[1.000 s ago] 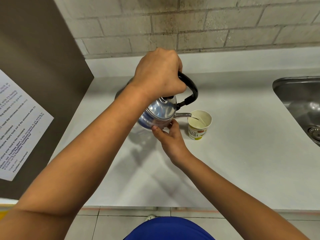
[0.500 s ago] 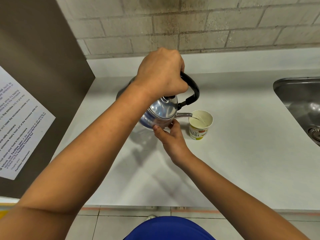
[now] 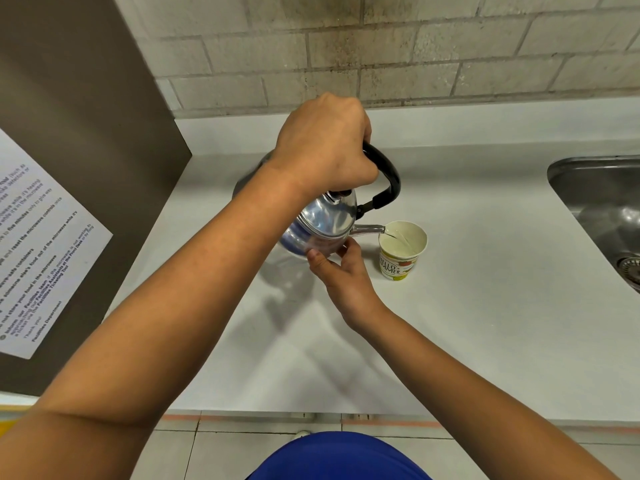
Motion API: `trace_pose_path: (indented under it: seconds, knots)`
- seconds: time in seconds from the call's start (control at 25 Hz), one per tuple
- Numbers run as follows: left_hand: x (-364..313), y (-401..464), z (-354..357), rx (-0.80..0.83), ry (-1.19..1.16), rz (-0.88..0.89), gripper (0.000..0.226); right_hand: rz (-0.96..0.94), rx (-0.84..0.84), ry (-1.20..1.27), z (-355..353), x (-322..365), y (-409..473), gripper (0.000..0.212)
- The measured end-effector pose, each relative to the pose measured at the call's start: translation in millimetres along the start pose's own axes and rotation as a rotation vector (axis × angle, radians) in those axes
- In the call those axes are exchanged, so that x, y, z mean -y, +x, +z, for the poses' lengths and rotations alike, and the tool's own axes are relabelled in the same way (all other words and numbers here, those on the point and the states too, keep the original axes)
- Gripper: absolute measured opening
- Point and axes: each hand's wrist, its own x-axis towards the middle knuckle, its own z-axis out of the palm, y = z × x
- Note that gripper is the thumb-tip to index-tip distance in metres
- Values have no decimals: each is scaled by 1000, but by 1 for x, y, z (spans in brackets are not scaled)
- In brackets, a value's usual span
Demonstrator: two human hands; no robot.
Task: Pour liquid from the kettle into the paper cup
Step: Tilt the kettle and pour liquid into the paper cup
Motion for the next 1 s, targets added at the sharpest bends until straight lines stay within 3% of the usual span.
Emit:
trace_pose_path:
  seconds: [0.56,1.0]
  knots:
    - [-2,1,1,-21,16,28,16,-5,-13,30,-2,-3,2,48]
    - [29,-11,10,-91,-195,-81,2,18,-84,-21,-2,-8,2,61]
